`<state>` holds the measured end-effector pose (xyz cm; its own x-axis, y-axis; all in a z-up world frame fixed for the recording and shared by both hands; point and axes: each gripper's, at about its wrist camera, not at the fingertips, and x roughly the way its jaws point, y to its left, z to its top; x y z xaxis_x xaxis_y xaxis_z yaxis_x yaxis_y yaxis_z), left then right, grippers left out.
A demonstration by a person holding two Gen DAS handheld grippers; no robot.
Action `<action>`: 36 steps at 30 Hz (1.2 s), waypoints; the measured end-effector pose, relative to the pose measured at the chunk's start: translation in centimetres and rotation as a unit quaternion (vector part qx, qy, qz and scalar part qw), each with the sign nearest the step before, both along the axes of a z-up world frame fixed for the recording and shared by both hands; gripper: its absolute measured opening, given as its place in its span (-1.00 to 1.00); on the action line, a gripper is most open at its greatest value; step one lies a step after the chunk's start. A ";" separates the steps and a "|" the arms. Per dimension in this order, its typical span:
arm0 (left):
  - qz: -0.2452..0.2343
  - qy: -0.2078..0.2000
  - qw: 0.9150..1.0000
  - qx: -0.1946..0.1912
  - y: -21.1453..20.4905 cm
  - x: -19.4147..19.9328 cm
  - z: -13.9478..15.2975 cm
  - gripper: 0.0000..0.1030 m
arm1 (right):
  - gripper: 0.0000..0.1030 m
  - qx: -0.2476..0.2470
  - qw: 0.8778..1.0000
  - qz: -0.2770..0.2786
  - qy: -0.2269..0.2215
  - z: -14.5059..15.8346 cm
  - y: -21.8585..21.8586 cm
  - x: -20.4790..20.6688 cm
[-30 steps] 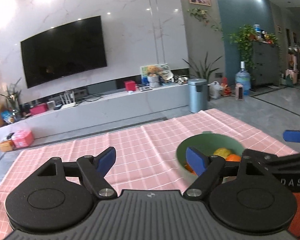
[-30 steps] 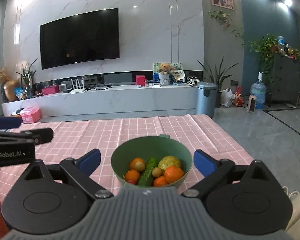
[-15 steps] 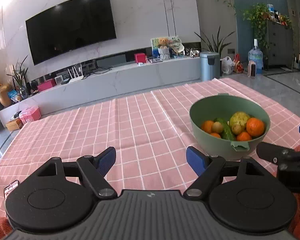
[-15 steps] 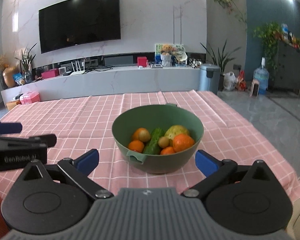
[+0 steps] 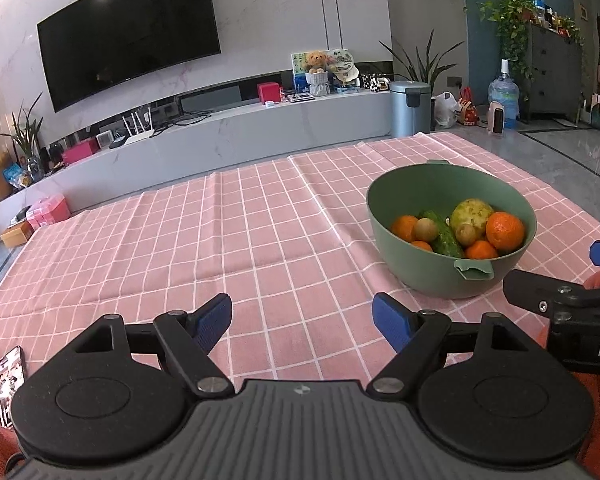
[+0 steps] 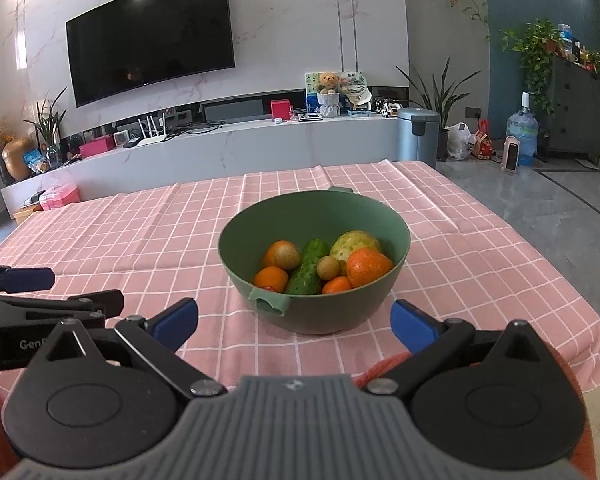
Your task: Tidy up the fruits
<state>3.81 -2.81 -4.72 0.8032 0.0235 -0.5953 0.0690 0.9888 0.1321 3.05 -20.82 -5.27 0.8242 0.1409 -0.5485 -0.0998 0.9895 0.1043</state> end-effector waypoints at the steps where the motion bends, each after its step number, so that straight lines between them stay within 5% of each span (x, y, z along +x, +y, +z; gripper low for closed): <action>1: 0.000 0.000 1.000 0.001 0.0 0.1 0.0 0.82 | 0.91 0.000 1.000 0.000 0.001 0.0 0.0 0.0; 36: 0.003 0.001 1.000 -0.006 0.3 0.2 0.9 0.82 | 0.91 -0.003 1.000 0.004 0.007 -0.4 0.1 0.2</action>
<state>4.04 -2.47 -3.84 0.8013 0.0204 -0.5979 0.0643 0.9907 0.1200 3.30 -20.68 -5.70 0.8158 0.1443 -0.5601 -0.1060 0.9893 0.1005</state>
